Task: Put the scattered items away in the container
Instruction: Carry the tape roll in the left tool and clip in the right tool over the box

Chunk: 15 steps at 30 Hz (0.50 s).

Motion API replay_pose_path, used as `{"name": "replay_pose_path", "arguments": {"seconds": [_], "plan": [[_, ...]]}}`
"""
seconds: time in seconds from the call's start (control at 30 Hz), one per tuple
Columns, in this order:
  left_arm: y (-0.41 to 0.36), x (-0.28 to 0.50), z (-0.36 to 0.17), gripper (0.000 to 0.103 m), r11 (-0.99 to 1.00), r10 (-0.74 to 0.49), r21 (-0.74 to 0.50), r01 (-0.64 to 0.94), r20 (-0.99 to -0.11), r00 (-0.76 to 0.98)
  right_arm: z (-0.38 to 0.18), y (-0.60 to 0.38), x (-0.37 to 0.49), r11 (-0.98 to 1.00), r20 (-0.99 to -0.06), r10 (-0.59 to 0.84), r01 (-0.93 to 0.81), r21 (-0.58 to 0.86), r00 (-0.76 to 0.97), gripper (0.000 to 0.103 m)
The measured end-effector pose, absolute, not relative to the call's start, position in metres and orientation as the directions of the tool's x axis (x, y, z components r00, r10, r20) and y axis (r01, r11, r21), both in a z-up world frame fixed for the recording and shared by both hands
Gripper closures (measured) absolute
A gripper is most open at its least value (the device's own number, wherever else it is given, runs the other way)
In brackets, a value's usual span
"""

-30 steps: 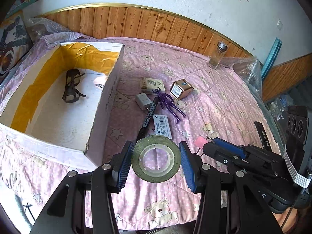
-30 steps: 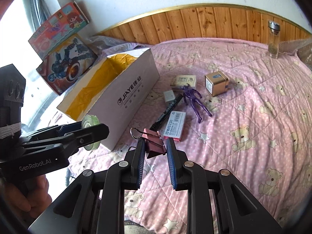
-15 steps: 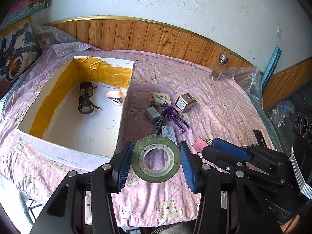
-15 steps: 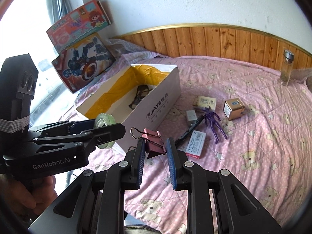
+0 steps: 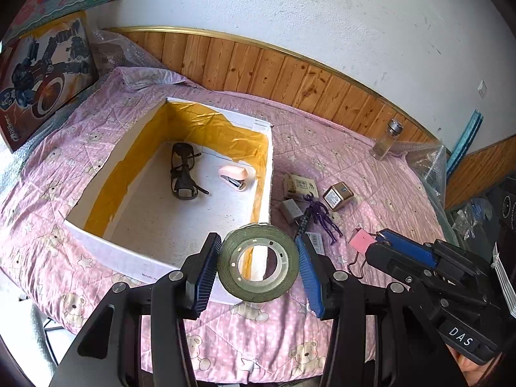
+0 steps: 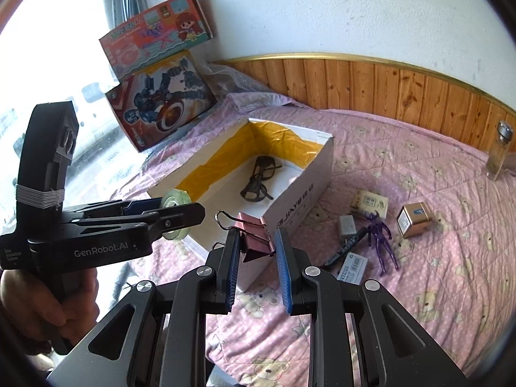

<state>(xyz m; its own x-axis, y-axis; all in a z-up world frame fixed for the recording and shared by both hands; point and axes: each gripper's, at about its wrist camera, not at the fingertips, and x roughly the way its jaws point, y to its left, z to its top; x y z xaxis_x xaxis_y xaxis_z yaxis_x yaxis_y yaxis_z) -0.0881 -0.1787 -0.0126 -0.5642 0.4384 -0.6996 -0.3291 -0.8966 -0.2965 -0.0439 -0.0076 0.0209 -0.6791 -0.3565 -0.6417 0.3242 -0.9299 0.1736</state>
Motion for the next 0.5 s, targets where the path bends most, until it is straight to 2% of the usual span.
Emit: {"name": "replay_pose_path", "arguments": {"seconds": [0.5], "plan": [[-0.212, -0.134, -0.01, 0.054, -0.915, 0.403, -0.298, -0.273, -0.726, -0.558, 0.028, -0.035, -0.096, -0.903, -0.663, -0.397, 0.398, 0.16, -0.634, 0.08]]}}
